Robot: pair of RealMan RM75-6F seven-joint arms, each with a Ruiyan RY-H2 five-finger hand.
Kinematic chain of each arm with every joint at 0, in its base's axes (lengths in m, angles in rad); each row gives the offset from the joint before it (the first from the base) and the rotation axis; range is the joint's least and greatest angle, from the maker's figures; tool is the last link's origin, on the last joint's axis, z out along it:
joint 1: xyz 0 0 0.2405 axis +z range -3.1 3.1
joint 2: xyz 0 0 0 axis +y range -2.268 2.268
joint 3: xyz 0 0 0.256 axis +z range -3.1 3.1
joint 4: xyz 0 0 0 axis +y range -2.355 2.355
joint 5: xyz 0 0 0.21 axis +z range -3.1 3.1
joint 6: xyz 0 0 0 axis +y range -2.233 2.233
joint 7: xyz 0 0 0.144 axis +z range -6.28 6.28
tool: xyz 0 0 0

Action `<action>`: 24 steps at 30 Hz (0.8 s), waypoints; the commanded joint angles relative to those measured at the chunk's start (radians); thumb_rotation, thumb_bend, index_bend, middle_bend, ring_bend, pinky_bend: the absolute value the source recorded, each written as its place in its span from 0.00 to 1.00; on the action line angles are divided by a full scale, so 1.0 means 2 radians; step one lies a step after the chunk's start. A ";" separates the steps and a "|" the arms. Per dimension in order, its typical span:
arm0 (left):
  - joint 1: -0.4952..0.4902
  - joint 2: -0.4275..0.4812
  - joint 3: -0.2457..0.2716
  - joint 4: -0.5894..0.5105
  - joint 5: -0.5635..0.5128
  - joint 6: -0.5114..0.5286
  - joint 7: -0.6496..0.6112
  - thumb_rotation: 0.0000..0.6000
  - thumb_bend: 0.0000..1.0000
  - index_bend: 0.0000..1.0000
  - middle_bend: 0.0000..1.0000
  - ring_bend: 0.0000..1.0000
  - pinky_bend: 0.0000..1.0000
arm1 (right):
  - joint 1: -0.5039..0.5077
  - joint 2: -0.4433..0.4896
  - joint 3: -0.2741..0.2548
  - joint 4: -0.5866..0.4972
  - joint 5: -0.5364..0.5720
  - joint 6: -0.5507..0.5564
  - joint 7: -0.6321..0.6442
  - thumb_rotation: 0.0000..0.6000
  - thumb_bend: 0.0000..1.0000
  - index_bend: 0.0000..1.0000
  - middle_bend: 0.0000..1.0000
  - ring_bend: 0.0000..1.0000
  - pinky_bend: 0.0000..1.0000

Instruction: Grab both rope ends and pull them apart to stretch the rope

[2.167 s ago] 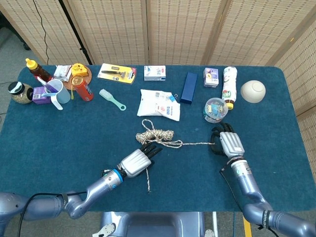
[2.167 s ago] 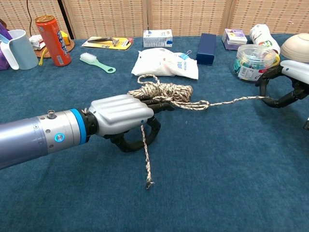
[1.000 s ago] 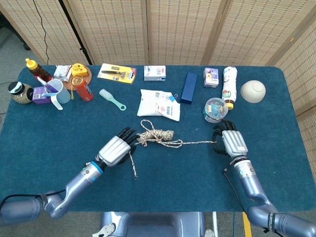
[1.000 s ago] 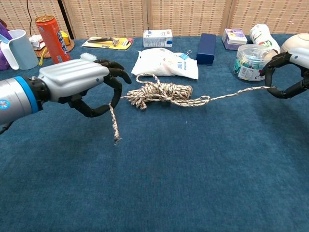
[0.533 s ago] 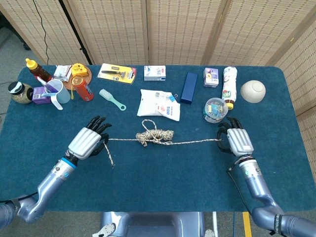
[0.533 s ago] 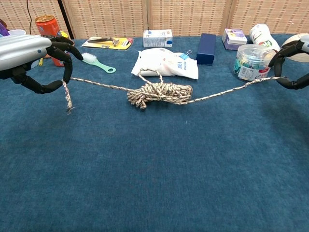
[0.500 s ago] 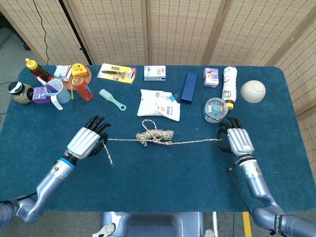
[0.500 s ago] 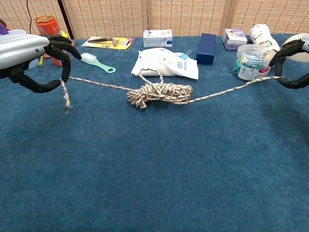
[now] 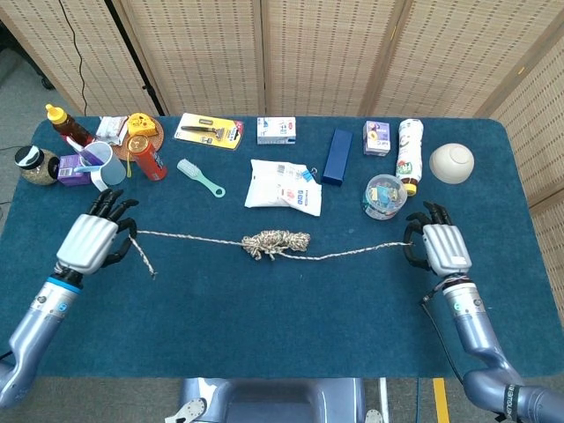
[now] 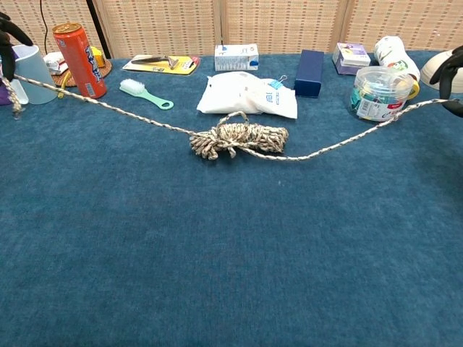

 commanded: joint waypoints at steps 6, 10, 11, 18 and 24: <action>0.022 0.030 -0.007 0.018 -0.018 0.007 -0.017 1.00 0.48 0.71 0.21 0.03 0.00 | -0.007 0.016 -0.002 0.005 0.002 0.003 0.002 1.00 0.56 0.64 0.29 0.04 0.00; 0.031 0.040 -0.011 0.027 -0.027 0.009 -0.024 1.00 0.48 0.71 0.21 0.03 0.00 | -0.011 0.022 -0.002 0.007 0.004 0.004 0.005 1.00 0.56 0.64 0.29 0.04 0.00; 0.032 0.042 -0.013 0.029 -0.029 0.009 -0.025 1.00 0.48 0.71 0.21 0.03 0.00 | -0.012 0.024 -0.002 0.006 0.003 0.005 0.006 1.00 0.56 0.64 0.29 0.04 0.00; 0.044 0.054 -0.018 0.041 -0.039 0.009 -0.031 1.00 0.48 0.71 0.21 0.03 0.00 | -0.017 0.037 0.000 0.004 0.001 0.012 0.007 1.00 0.56 0.64 0.29 0.05 0.00; 0.054 0.061 -0.024 0.054 -0.051 0.008 -0.033 1.00 0.48 0.71 0.21 0.03 0.00 | -0.023 0.051 0.000 0.010 0.009 0.014 0.004 1.00 0.56 0.64 0.29 0.05 0.00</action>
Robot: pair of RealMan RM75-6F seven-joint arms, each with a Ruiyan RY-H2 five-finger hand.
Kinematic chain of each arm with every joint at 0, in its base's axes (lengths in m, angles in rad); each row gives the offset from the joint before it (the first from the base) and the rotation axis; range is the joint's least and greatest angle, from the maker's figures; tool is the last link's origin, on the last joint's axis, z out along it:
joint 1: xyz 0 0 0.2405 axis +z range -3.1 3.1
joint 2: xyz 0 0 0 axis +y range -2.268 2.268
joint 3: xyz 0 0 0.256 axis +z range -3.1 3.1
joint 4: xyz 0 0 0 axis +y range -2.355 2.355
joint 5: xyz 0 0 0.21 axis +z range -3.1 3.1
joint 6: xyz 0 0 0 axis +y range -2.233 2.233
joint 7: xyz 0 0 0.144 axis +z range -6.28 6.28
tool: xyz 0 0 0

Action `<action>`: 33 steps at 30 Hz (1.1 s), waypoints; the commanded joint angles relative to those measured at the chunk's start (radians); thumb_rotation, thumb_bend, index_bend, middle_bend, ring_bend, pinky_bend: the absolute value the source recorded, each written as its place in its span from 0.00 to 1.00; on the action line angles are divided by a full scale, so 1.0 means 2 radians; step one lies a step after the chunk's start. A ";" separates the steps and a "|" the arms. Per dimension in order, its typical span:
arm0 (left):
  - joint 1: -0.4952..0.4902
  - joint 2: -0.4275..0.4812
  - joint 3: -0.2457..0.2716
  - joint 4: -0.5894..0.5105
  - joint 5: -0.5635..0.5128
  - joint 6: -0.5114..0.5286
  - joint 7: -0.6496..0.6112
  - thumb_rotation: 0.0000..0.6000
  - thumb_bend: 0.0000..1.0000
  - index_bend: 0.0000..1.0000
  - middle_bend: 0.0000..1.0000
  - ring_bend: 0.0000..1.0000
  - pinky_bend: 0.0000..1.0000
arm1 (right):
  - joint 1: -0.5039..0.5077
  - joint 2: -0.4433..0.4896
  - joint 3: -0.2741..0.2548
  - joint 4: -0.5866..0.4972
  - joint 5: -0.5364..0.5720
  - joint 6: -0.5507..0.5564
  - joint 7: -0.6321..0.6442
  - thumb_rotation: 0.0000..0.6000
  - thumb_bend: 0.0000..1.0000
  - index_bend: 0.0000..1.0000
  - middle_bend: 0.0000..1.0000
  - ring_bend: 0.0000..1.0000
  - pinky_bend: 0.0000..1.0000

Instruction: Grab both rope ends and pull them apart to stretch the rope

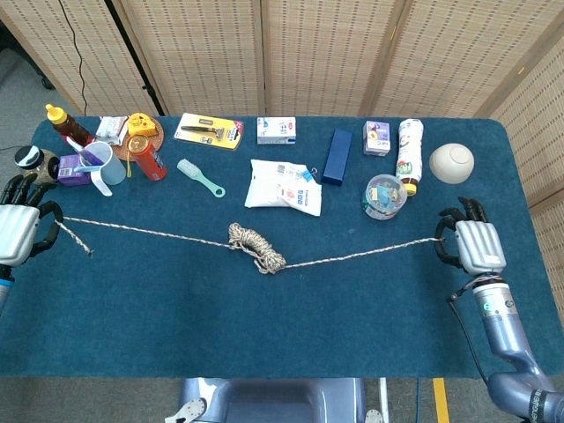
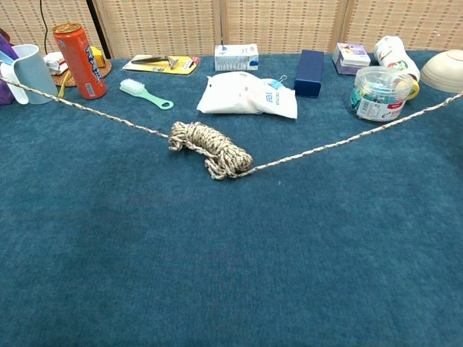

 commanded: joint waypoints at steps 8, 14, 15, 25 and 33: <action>0.013 0.013 -0.011 0.017 -0.020 -0.005 -0.005 1.00 0.48 0.71 0.21 0.03 0.00 | -0.010 0.020 0.005 0.015 0.014 0.004 0.003 1.00 0.56 0.64 0.29 0.05 0.00; 0.012 0.015 -0.017 0.013 -0.019 -0.009 -0.004 1.00 0.48 0.71 0.21 0.03 0.00 | -0.013 0.029 0.008 0.009 0.007 0.009 0.012 1.00 0.56 0.64 0.29 0.05 0.00; 0.011 0.015 -0.018 0.010 -0.017 -0.008 -0.003 1.00 0.48 0.71 0.21 0.03 0.00 | -0.013 0.030 0.008 0.004 0.004 0.009 0.016 1.00 0.56 0.64 0.29 0.05 0.00; -0.018 -0.004 -0.022 -0.032 0.025 -0.021 0.010 1.00 0.48 0.71 0.21 0.03 0.00 | 0.003 0.035 0.008 -0.059 -0.044 0.007 0.041 1.00 0.56 0.64 0.29 0.05 0.00; -0.050 -0.034 -0.022 -0.061 0.056 -0.040 0.032 1.00 0.48 0.71 0.21 0.03 0.00 | 0.029 0.032 0.017 -0.107 -0.064 -0.006 0.049 1.00 0.56 0.63 0.29 0.05 0.00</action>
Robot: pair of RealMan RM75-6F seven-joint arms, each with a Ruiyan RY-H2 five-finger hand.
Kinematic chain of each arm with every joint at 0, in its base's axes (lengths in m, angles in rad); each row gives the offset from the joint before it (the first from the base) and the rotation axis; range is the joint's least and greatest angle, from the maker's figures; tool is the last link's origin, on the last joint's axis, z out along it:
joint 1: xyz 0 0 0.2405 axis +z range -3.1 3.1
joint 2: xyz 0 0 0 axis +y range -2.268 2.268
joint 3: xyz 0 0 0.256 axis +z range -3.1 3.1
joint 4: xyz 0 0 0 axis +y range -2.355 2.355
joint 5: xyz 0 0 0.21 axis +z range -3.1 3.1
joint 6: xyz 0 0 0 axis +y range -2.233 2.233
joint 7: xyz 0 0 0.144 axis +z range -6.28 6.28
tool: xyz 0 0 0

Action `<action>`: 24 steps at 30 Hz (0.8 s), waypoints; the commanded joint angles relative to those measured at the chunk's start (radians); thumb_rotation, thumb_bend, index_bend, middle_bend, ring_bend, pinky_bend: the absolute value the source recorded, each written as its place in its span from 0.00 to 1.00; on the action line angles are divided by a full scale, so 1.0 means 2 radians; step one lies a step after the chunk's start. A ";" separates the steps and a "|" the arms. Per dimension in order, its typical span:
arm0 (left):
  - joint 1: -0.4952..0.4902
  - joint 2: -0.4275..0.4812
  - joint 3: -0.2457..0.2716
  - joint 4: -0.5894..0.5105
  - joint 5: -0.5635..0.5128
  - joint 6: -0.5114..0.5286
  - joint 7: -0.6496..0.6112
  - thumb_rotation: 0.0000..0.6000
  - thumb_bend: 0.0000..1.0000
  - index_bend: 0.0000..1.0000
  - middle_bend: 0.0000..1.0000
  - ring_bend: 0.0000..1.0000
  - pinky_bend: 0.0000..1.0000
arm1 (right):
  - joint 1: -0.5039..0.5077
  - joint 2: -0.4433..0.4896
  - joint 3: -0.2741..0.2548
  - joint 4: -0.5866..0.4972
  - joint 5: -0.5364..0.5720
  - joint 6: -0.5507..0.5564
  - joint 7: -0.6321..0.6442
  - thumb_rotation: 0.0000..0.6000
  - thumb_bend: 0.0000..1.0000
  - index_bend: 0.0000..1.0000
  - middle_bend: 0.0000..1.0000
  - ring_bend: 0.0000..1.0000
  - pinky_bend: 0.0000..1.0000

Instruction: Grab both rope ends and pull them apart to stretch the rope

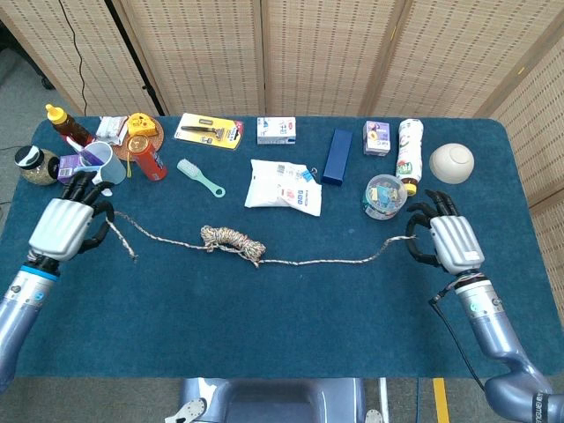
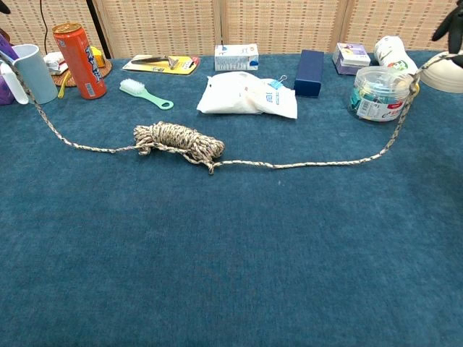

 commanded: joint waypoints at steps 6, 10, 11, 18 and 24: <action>-0.029 -0.037 -0.007 -0.021 0.011 -0.017 0.017 1.00 0.48 0.70 0.21 0.03 0.00 | 0.028 -0.024 0.012 -0.032 -0.008 -0.007 -0.005 1.00 0.56 0.62 0.28 0.05 0.00; -0.045 -0.052 -0.008 -0.028 0.009 -0.035 0.029 1.00 0.43 0.41 0.09 0.01 0.00 | 0.045 -0.036 0.010 -0.038 -0.007 -0.024 -0.018 1.00 0.56 0.45 0.19 0.02 0.00; -0.047 -0.051 -0.007 -0.032 0.007 -0.042 0.032 1.00 0.40 0.31 0.05 0.00 0.00 | 0.048 -0.036 0.009 -0.040 -0.005 -0.029 -0.022 1.00 0.54 0.36 0.15 0.00 0.00; -0.054 -0.041 -0.008 -0.056 -0.016 -0.061 0.052 1.00 0.25 0.00 0.00 0.00 0.00 | 0.057 -0.034 0.006 -0.045 0.009 -0.039 -0.047 1.00 0.35 0.00 0.00 0.00 0.00; -0.042 -0.023 -0.007 -0.070 -0.029 -0.049 0.047 1.00 0.25 0.00 0.00 0.00 0.00 | 0.047 -0.024 0.002 -0.042 0.012 -0.025 -0.045 1.00 0.33 0.00 0.00 0.00 0.00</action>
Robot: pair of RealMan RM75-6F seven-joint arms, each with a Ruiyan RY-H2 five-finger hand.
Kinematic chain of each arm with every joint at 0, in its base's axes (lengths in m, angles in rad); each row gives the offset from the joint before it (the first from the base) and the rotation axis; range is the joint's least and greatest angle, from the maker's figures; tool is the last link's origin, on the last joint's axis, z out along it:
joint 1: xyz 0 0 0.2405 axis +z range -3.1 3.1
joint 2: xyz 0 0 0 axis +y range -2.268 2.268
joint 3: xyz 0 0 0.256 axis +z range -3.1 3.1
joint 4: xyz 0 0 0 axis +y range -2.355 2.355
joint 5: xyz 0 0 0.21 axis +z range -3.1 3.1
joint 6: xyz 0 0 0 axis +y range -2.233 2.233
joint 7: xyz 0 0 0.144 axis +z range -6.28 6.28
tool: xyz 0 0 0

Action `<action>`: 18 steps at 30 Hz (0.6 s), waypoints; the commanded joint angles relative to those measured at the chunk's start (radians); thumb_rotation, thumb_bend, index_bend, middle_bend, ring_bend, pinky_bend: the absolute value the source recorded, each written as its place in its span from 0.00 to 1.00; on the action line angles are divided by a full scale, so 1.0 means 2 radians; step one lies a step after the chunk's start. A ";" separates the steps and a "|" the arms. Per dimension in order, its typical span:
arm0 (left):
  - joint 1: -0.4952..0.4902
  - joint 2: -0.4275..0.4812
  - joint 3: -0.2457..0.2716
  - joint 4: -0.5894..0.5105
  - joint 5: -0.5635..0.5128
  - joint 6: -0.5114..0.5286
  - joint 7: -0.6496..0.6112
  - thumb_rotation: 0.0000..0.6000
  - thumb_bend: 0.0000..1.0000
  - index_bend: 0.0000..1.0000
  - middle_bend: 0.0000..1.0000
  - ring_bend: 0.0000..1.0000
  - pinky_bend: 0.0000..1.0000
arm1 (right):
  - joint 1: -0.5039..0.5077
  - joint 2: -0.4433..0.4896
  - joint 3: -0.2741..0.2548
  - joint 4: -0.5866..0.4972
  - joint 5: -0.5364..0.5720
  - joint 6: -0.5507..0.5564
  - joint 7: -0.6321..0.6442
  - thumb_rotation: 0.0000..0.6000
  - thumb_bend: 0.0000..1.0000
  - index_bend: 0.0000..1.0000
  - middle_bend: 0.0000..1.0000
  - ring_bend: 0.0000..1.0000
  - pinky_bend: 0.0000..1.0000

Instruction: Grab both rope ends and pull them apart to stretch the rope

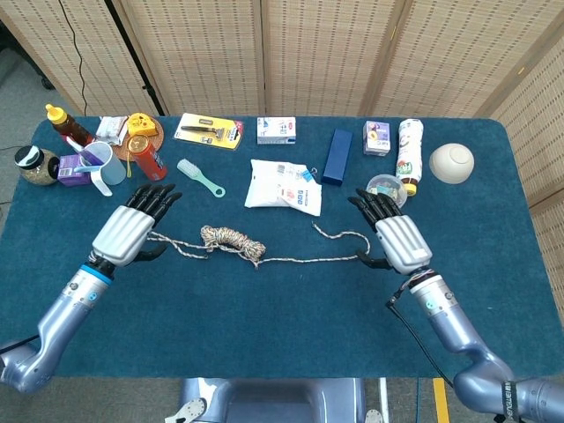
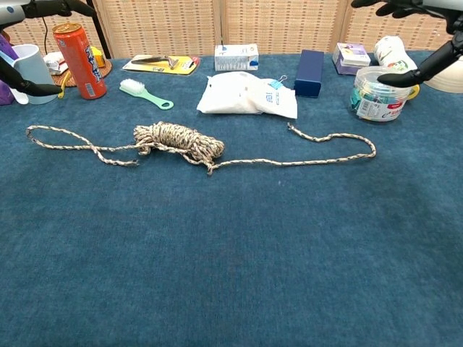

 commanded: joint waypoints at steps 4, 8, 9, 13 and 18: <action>0.025 0.021 0.003 -0.009 -0.013 0.028 -0.012 1.00 0.25 0.01 0.00 0.00 0.00 | -0.021 0.011 -0.005 0.009 -0.002 0.031 0.009 1.00 0.33 0.06 0.01 0.00 0.00; 0.052 0.041 0.009 -0.015 -0.023 0.055 -0.011 1.00 0.25 0.08 0.00 0.00 0.00 | -0.042 0.021 -0.010 0.018 -0.004 0.059 0.012 1.00 0.33 0.17 0.06 0.00 0.00; 0.059 0.045 0.011 -0.017 -0.026 0.062 -0.011 1.00 0.25 0.10 0.00 0.00 0.00 | -0.047 0.023 -0.012 0.019 -0.003 0.064 0.014 1.00 0.33 0.19 0.08 0.00 0.00; 0.090 0.066 0.020 -0.027 -0.037 0.090 -0.009 1.00 0.25 0.17 0.02 0.00 0.00 | -0.069 0.036 -0.018 0.022 0.000 0.086 0.013 1.00 0.33 0.28 0.13 0.01 0.00; 0.130 0.090 0.036 -0.040 -0.036 0.125 -0.014 1.00 0.25 0.20 0.04 0.00 0.00 | -0.096 0.049 -0.029 0.018 0.008 0.112 0.000 1.00 0.33 0.32 0.14 0.03 0.00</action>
